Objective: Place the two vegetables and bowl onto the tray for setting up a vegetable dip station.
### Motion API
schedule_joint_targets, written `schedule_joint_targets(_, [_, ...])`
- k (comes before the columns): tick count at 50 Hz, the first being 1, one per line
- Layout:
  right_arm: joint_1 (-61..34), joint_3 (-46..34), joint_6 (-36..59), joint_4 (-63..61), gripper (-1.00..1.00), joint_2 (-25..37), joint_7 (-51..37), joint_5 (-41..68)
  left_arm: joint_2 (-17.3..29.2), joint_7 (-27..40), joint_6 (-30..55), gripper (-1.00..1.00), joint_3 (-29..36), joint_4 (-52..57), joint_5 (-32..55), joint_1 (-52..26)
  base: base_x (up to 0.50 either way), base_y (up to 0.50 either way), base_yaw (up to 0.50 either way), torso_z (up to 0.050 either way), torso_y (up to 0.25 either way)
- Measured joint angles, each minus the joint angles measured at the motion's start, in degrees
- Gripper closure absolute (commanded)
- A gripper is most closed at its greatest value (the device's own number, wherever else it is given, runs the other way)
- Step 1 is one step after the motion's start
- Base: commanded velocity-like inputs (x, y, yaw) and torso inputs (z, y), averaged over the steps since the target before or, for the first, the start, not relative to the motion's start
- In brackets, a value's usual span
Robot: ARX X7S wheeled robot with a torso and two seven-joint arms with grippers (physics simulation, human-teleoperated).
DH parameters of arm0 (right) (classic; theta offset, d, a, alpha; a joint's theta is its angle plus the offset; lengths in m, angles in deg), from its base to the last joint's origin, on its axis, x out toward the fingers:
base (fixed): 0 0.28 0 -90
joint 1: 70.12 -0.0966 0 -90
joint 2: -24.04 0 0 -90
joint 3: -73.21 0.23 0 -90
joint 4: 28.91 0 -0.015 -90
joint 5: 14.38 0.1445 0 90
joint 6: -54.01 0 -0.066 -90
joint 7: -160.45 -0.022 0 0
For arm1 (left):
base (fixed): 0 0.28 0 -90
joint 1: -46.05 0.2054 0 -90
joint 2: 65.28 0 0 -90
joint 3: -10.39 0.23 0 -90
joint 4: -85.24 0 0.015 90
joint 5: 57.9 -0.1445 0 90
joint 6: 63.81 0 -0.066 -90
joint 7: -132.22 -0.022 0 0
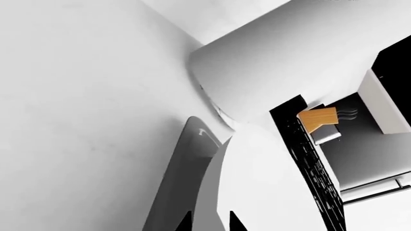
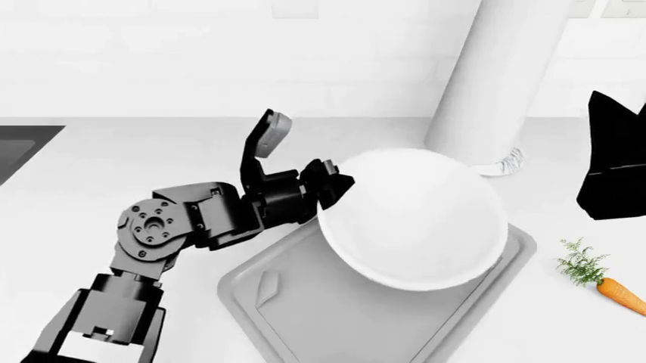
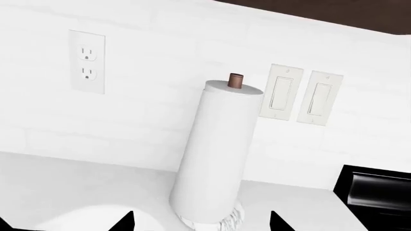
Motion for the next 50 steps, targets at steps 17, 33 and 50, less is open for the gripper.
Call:
schedule_joint_targets(17, [0.3,0.1,-0.5,-0.2,-1.00,0.6,0.3,-0.2,0.4,-1.3,-1.1,-1.00,1.0,-0.1,-0.9,-0.3,0.00,0.00,0.00,0.000,0.000])
schedule_joint_targets(33, [0.8,0.2,-1.1,-0.6,-1.00,1.4,0.6,0.1,3.5,4.8,0.1,-1.00,-2.3,9.6,3.6,0.1,0.00,0.00,0.00,0.000,0.000])
schedule_joint_targets(50, [1.8,-0.4,-1.2,-0.8,-1.00,2.6,1.1,1.3,8.6,32.0,4.8,-1.00,-7.0,25.2,20.7,-8.6,0.00,0.00,0.00,0.000,0.000])
